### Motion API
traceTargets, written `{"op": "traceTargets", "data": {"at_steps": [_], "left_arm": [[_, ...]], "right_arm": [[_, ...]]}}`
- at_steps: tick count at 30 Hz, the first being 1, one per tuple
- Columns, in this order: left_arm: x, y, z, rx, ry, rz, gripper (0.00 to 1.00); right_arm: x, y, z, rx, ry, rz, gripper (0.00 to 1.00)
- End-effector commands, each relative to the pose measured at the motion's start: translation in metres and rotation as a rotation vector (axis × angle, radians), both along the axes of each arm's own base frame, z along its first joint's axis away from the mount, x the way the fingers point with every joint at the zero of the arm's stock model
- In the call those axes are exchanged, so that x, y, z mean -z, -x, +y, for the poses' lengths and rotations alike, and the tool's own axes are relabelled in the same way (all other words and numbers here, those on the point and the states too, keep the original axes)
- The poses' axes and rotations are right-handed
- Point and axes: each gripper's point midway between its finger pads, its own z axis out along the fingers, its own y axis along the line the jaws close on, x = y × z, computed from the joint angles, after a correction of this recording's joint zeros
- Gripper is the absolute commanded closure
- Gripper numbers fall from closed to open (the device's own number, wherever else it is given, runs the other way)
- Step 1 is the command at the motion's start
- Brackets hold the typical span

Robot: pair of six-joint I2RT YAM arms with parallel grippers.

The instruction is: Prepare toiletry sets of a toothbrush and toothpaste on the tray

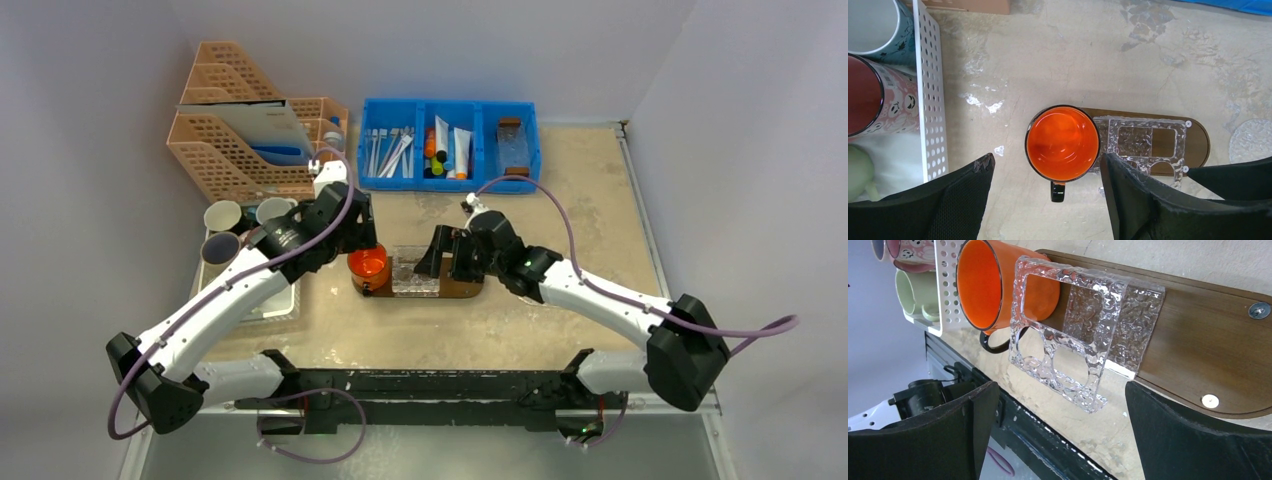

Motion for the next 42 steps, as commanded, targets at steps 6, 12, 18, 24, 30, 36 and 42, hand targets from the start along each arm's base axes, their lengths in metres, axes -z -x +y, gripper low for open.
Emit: {"op": "traceTargets", "data": {"at_steps": [6,12,18,24,30,36,42], "left_arm": [[-0.003,0.003,0.008,-0.035,0.008,-0.013,0.24],[-0.003,0.005,0.011,-0.037,0.007,-0.012,0.24],[-0.004,0.006,0.012,-0.038,0.007,-0.014,0.24],[-0.003,0.007,0.013,-0.039,0.005,-0.014,0.24],[-0.003,0.007,0.013,-0.04,0.004,-0.014,0.24],[-0.002,0.006,0.014,-0.041,-0.003,-0.015,0.23],[0.001,0.006,0.017,-0.044,-0.019,-0.012,0.2]], "right_arm": [[-0.016,0.001,0.022,-0.021,-0.039,-0.005,0.01],[-0.019,0.002,0.029,-0.03,-0.046,-0.01,0.01],[-0.02,0.003,0.035,-0.034,-0.044,-0.006,0.01],[-0.016,0.004,0.039,-0.034,-0.034,0.01,0.01],[-0.012,0.003,0.029,-0.006,0.011,0.003,0.01],[-0.012,0.003,0.01,0.033,0.07,-0.027,0.01],[-0.013,0.005,-0.015,0.068,0.16,-0.053,0.01]]}}
